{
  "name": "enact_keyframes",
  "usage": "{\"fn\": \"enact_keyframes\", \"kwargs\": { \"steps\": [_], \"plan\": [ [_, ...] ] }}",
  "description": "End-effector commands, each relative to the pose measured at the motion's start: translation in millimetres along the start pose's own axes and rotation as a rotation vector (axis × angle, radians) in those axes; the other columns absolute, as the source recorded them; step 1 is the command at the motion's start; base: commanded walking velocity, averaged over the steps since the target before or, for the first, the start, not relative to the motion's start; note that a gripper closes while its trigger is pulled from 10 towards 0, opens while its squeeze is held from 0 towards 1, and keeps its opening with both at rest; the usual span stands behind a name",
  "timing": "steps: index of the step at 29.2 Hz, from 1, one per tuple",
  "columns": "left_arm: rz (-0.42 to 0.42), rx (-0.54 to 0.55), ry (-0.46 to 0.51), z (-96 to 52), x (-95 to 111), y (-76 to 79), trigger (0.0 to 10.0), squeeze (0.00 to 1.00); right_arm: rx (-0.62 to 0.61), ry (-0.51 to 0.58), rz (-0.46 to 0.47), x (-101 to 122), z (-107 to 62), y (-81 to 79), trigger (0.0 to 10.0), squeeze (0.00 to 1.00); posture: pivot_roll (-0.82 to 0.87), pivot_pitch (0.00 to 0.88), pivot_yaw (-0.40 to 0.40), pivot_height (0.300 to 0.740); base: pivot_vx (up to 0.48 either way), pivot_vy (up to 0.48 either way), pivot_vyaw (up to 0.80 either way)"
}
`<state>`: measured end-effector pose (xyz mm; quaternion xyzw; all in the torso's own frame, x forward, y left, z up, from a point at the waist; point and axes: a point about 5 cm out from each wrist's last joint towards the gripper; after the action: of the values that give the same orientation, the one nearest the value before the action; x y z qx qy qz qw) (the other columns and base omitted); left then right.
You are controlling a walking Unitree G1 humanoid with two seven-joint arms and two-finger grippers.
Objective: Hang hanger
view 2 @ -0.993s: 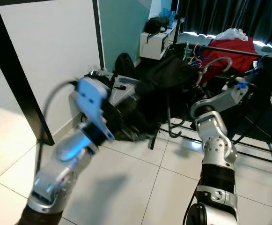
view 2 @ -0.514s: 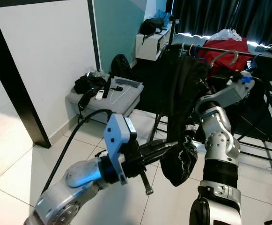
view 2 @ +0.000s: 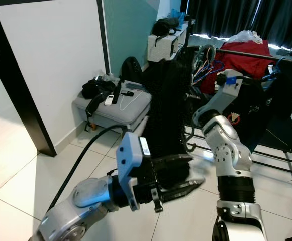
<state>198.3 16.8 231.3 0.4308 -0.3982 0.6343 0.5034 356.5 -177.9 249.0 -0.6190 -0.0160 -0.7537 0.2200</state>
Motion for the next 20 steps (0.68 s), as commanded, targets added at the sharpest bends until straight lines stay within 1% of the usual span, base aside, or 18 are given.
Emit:
{"fn": "enact_keyframes", "kwargs": {
  "steps": [1,2,3,6,7,9,10,11,12,14,15,16,18,19,20],
  "plan": [
    [-0.006,-0.028,0.005,-3.8,4.3,2.0,10.0,1.00,0.077,0.073,-0.035,19.2,-4.3,-2.7,10.0,0.00,-0.02,0.000,-0.084,0.740,0.000,0.000,0.00],
    [-0.006,-0.028,0.005,-3.8,4.3,2.0,10.0,1.00,0.077,0.073,-0.035,19.2,-4.3,-2.7,10.0,0.00,-0.02,0.000,-0.084,0.740,0.000,0.000,0.00],
    [-0.004,-0.036,0.012,-8.7,9.5,0.1,10.0,1.00,0.108,0.079,-0.046,23.1,-8.4,0.5,10.0,0.00,-0.02,0.000,-0.086,0.740,0.000,0.000,0.00],
    [-0.004,-0.036,0.012,-8.7,9.5,0.1,10.0,1.00,0.108,0.079,-0.046,23.1,-8.4,0.5,10.0,0.00,-0.02,0.000,-0.086,0.740,0.000,0.000,0.00],
    [0.067,0.015,-0.001,-18.9,18.0,-13.4,10.0,1.00,0.219,0.087,-0.068,29.2,-20.8,4.5,10.0,0.00,-0.02,0.000,-0.087,0.740,0.000,0.000,0.00],
    [0.067,0.015,-0.001,-18.9,18.0,-13.4,10.0,1.00,0.219,0.087,-0.068,29.2,-20.8,4.5,10.0,0.00,-0.02,0.000,-0.087,0.740,0.000,0.000,0.00],
    [0.164,0.117,-0.007,-30.0,29.7,-33.7,10.0,1.00,0.355,0.082,-0.097,33.6,-37.4,6.7,10.0,0.00,-0.01,0.000,-0.084,0.740,0.000,0.000,0.00],
    [0.164,0.117,-0.007,-30.0,29.7,-33.7,10.0,1.00,0.355,0.082,-0.097,33.6,-37.4,6.7,10.0,0.00,-0.01,0.000,-0.084,0.740,0.000,0.000,0.00],
    [0.255,0.205,-0.008,-43.6,45.4,-55.0,10.0,0.98,0.507,0.066,-0.104,36.5,-57.1,5.9,10.0,0.00,-0.01,0.000,-0.075,0.740,0.000,0.000,0.00],
    [0.255,0.205,-0.008,-43.6,45.4,-55.0,10.0,0.98,0.507,0.066,-0.104,36.5,-57.1,5.9,10.0,0.00,-0.01,0.000,-0.075,0.740,0.000,0.000,0.00],
    [0.312,0.260,-0.003,-52.7,56.9,-67.7,10.0,0.00,0.610,0.050,-0.105,38.0,-70.1,4.0,10.0,0.00,-0.01,0.000,-0.075,0.740,0.000,0.000,0.00],
    [0.349,0.270,0.001,-60.6,70.3,-77.5,10.0,0.00,0.726,0.018,-0.096,37.7,-83.5,-1.1,10.0,0.00,-0.01,0.000,-0.067,0.740,0.000,0.000,0.00],
    [0.349,0.270,0.001,-60.6,70.3,-77.5,10.0,0.00,0.726,0.018,-0.096,37.7,-83.5,-1.1,10.0,0.00,-0.01,0.000,-0.067,0.740,0.000,0.000,0.00],
    [0.371,0.258,0.006,-66.7,83.9,-84.5,10.0,0.00,0.819,-0.011,-0.076,37.0,-92.7,-7.1,10.0,0.00,-0.01,0.000,-0.063,0.740,0.000,0.000,0.00],
    [0.371,0.258,0.006,-66.7,83.9,-84.5,10.0,0.00,0.819,-0.011,-0.076,37.0,-92.7,-7.1,10.0,0.00,-0.01,0.000,-0.063,0.740,0.000,0.000,0.00]
  ]
}}
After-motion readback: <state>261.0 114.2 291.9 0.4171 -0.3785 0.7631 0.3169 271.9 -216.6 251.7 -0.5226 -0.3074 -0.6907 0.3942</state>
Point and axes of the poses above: a point about 5 cm out from each wrist's last joint towards the gripper, its own z axis pointing out of the wrist towards the gripper, its own x axis along the axis of the wrist's last joint, y = z × x, and after that the axes turned 5 degrees about -z, right-handed
